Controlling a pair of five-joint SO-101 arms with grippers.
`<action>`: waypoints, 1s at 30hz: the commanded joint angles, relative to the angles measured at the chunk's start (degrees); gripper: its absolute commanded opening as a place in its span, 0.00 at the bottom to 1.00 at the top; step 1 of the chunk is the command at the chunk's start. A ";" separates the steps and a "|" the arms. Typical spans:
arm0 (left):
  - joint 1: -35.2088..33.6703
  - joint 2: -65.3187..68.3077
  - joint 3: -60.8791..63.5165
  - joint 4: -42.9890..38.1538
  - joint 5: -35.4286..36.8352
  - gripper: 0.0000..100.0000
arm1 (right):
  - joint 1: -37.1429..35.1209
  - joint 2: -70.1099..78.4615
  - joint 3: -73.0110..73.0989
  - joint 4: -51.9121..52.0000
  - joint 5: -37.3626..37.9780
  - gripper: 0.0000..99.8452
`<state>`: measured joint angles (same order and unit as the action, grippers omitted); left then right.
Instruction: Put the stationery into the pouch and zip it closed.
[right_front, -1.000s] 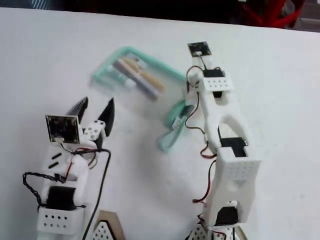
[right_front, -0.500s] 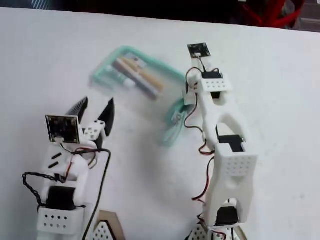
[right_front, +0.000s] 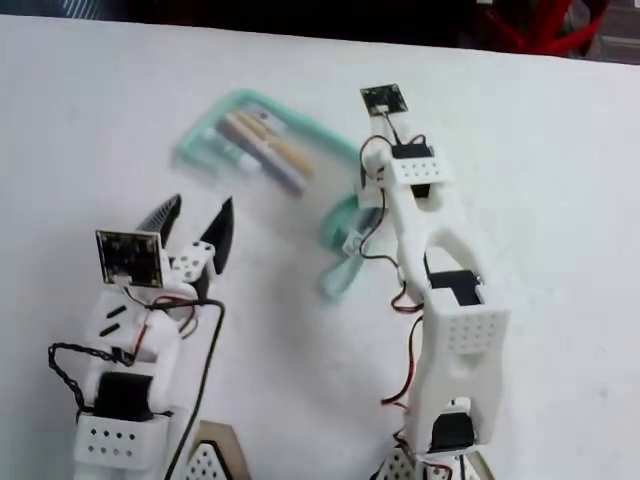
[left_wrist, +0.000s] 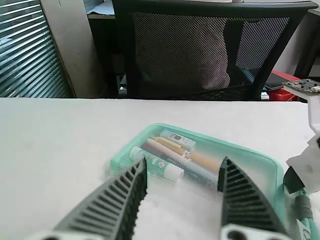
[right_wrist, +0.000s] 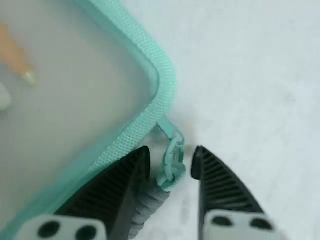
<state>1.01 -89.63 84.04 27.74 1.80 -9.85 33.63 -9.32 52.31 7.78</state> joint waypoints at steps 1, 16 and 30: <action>0.48 -0.48 -0.18 -1.23 -0.79 0.23 | 1.45 -0.57 -2.29 -1.80 -0.18 0.02; 0.48 -0.48 -0.18 -1.41 -0.79 0.24 | 0.40 -25.10 -2.81 12.88 7.91 0.02; -1.01 -0.48 -4.13 -1.05 -0.79 0.23 | -6.11 -57.36 -3.25 22.73 17.32 0.02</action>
<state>0.84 -89.63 83.96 27.74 1.45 -13.19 -16.92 -9.67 73.05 22.29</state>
